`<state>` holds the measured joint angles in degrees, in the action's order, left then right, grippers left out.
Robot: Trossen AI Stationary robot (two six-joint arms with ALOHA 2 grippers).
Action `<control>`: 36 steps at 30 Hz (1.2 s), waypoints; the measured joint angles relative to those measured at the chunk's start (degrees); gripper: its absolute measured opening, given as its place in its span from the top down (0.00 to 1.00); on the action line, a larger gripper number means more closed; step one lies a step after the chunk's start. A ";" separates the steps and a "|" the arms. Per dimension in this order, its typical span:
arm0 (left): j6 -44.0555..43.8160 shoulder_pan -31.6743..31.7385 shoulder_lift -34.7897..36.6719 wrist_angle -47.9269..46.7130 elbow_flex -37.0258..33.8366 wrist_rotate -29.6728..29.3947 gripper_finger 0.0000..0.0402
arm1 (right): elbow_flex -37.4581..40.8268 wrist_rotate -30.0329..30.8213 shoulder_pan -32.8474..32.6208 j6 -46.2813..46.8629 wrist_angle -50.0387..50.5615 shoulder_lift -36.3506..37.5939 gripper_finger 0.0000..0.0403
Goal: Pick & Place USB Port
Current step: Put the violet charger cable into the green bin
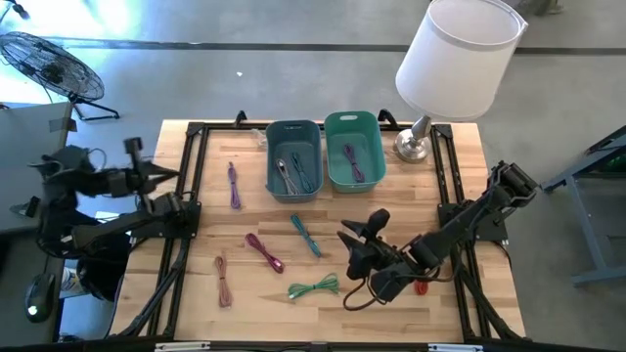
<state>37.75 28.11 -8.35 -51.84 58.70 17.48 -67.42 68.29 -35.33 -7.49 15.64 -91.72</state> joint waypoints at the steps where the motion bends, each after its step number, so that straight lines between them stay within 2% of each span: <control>1: 0.02 0.01 -0.11 -2.88 1.72 -2.07 1.00 | 0.00 -0.25 0.32 0.00 -0.02 0.00 0.63; 4: 0.94 0.01 -0.11 -8.48 5.02 -3.74 1.00 | 0.00 -1.04 1.51 0.02 -0.06 0.00 0.63; 7: 3.62 0.01 -0.16 -12.26 5.10 -4.35 1.00 | 0.00 -1.52 2.91 0.04 -0.17 0.00 0.63; 12: 9.91 0.01 -1.52 -16.85 1.50 -6.62 1.00 | 0.00 -5.08 5.28 2.39 -0.48 0.00 0.63; 17: 16.37 0.01 -3.20 -16.29 -2.89 -7.57 1.00 | 0.00 -7.84 6.50 4.07 -0.48 0.00 0.63; 21: 11.79 0.01 -5.14 -13.58 -5.59 -6.69 1.00 | 0.00 -8.34 6.49 4.03 -0.48 0.00 0.63; 26: 10.43 0.01 -9.24 -14.73 -7.05 -11.84 0.99 | 0.00 -8.48 6.45 3.56 -0.46 0.00 0.63; 31: 7.22 0.01 -14.14 -14.77 -8.74 -15.61 0.90 | 0.00 -8.48 6.47 3.50 -0.46 0.00 0.63; 34: 2.86 0.01 -17.08 -14.33 -8.75 -21.24 0.79 | 0.00 -8.48 6.47 3.48 -0.44 0.00 0.63; 36: 0.36 0.01 -19.01 -14.41 -8.75 -22.87 0.71 | 0.00 -8.48 6.47 3.45 -0.39 0.00 0.63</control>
<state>38.10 28.12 -27.37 -66.25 49.95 -5.39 -67.42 59.81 -28.86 -4.03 15.25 -91.72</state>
